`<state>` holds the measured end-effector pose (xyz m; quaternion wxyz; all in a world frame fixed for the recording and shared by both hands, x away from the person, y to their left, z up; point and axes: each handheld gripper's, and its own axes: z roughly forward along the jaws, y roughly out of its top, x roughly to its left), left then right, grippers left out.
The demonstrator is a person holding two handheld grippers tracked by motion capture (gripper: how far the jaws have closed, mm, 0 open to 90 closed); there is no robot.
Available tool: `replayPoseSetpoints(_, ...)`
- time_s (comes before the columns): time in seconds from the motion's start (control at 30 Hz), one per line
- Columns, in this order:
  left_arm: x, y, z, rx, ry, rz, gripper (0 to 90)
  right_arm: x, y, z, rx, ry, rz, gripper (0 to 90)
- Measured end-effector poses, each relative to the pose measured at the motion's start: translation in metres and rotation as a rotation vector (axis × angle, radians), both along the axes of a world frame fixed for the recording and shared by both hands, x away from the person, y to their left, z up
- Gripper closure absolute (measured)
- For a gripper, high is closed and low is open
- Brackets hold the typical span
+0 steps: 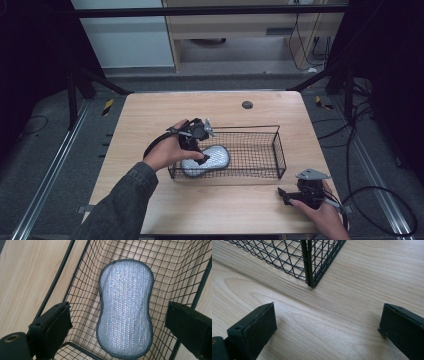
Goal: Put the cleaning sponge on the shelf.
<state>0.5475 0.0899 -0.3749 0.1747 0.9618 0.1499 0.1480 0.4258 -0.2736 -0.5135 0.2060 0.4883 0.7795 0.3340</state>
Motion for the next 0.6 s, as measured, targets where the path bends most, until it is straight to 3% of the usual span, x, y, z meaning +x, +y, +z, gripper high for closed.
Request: replayPoseSetpoints(0.6, -0.0088, 0.0033, 0.0064, -0.025, -0.013, -0.012, 6.5, 0.0000, 0.0000, 0.0000, 0.000, 0.000, 0.000, 1.1)
